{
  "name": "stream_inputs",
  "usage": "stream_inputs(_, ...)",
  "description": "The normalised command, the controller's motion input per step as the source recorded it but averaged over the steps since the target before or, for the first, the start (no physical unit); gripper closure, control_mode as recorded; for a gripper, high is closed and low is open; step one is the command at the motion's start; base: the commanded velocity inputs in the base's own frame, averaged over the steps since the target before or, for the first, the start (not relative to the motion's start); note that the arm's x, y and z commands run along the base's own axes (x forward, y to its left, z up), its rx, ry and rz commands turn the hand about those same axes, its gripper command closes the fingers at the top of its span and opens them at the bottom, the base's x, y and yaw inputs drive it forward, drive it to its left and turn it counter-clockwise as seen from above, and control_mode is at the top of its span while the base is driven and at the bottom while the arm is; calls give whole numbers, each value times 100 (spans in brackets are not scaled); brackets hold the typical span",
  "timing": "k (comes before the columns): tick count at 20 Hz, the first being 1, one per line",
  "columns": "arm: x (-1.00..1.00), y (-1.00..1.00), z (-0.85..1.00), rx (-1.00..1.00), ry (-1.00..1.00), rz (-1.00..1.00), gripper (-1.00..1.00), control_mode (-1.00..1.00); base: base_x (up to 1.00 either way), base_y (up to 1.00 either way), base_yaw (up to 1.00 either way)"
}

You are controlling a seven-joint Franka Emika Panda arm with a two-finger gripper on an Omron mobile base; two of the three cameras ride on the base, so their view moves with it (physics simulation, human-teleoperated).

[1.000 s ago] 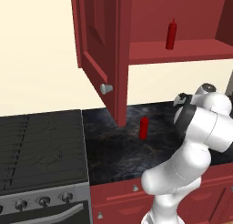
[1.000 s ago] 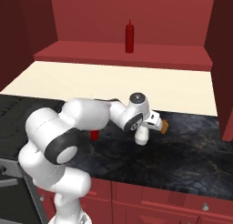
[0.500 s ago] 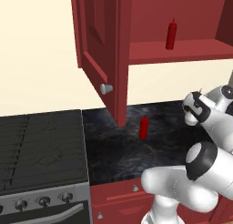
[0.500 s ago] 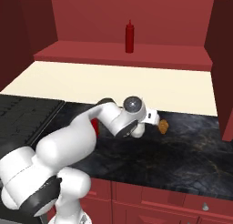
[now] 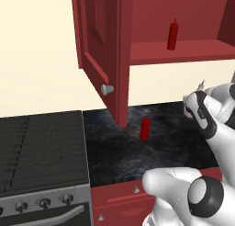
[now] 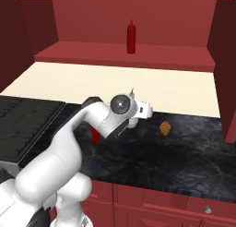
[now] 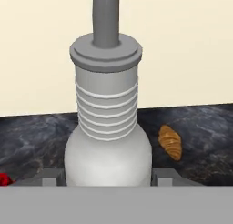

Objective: Pick the oil and vinegar bottle and ketchup from the counter and place them in the cabinet.

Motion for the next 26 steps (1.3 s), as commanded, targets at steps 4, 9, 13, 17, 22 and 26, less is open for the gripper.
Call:
stream_inputs(4,-21,37,46,-1,-6,0,100,-100,0,0,0)
stream_inputs(9,-2,32,61,-3,-6,0,100,-100,0,0,0)
stream_inputs(13,0,37,55,-2,-3,0,100,-100,0,0,0)
stream_inputs(17,0,38,49,0,-3,0,100,-100,0,0,0)
stream_inputs(22,0,35,52,0,-4,0,100,-100,0,0,0)
stream_inputs(26,0,31,57,0,-6,0,100,-100,0,0,0)
